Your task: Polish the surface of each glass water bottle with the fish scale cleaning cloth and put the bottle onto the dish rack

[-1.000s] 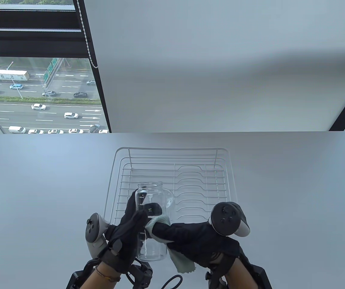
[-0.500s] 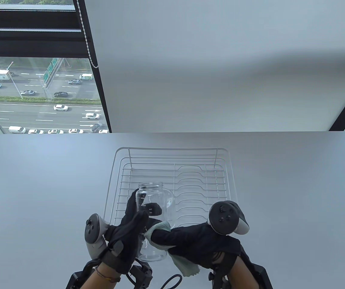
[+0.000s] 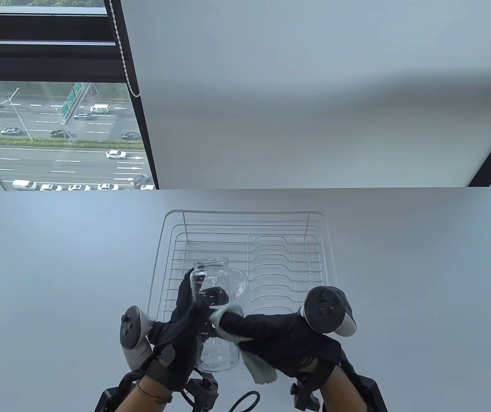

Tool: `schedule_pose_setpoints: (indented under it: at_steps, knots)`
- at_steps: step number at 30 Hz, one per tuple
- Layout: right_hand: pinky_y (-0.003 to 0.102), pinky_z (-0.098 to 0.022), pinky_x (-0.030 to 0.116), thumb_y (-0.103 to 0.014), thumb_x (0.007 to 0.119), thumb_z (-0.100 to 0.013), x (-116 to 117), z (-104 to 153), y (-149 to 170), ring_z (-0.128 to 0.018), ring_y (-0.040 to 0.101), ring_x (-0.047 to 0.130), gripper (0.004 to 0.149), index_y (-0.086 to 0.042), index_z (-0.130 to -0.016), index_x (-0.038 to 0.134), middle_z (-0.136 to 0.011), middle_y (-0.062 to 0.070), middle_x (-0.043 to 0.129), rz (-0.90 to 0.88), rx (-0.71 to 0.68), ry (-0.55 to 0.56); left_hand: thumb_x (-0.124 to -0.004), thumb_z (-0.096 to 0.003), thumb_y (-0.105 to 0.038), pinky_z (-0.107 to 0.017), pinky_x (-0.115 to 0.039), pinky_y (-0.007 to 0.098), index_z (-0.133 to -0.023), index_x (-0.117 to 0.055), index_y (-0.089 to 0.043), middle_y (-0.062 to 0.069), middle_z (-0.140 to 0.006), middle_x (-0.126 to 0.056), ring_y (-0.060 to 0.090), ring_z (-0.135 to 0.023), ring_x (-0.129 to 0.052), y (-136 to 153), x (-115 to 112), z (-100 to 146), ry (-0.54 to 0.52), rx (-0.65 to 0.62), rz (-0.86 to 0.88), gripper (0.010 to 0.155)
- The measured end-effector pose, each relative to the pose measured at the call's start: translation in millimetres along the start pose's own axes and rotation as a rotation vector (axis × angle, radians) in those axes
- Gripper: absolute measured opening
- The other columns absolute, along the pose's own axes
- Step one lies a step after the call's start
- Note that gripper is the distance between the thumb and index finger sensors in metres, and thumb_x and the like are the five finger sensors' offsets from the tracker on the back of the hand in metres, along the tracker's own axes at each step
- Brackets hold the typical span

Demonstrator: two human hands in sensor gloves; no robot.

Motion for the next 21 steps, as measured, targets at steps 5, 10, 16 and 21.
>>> schedule_pose_setpoints:
  at_steps: [5,10,16,21]
  knots:
    - [0.045,-0.039,0.085,-0.033,0.075,-0.057,8.4,-0.3,-13.1,-0.052,0.028,0.095,0.053,-0.055,-0.101,0.058,-0.074,0.016,0.086,0.080,0.003,-0.313,-0.071,-0.0544,-0.071,-0.047,-0.083,0.061,-0.112,-0.014,-0.018,0.024,-0.106,-0.051,0.049,-0.070,-0.090,3.2,1.9,0.2,-0.031,-0.001,0.002,0.096]
    - [0.046,-0.037,0.086,-0.033,0.078,-0.055,16.6,-3.0,-10.5,-0.049,0.029,0.098,0.051,-0.053,-0.100,0.064,-0.071,0.017,0.089,0.065,0.028,-0.407,-0.071,-0.0548,-0.070,-0.049,-0.082,0.062,-0.112,-0.013,-0.019,0.024,-0.106,-0.049,0.050,-0.072,-0.088,0.0,6.8,1.2,-0.074,-0.017,-0.025,0.096]
    - [0.046,-0.040,0.084,-0.034,0.074,-0.057,6.8,-3.6,-5.0,-0.052,0.029,0.095,0.054,-0.057,-0.102,0.054,-0.075,0.015,0.086,0.104,0.010,-0.155,-0.070,-0.0550,-0.070,-0.049,-0.082,0.062,-0.112,-0.013,-0.018,0.025,-0.106,-0.048,0.050,-0.072,-0.088,3.0,3.8,-0.7,-0.055,0.019,-0.003,0.096]
    - [0.048,-0.036,0.086,-0.032,0.079,-0.054,23.8,-4.4,-2.8,-0.048,0.031,0.099,0.051,-0.053,-0.098,0.067,-0.070,0.018,0.091,0.027,0.063,-0.455,-0.070,-0.0556,-0.068,-0.050,-0.080,0.063,-0.112,-0.014,-0.019,0.024,-0.107,-0.047,0.050,-0.074,-0.086,-2.5,10.5,-0.8,-0.084,-0.005,-0.054,0.094]
Point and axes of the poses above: the tracker on the back of each hand, its own y axis roughly to the little-finger side, its own z axis roughly from the fingertips to the wrist, x = y × z, the point moved 2 cm from there along -z, roughly from the wrist to the fingertips
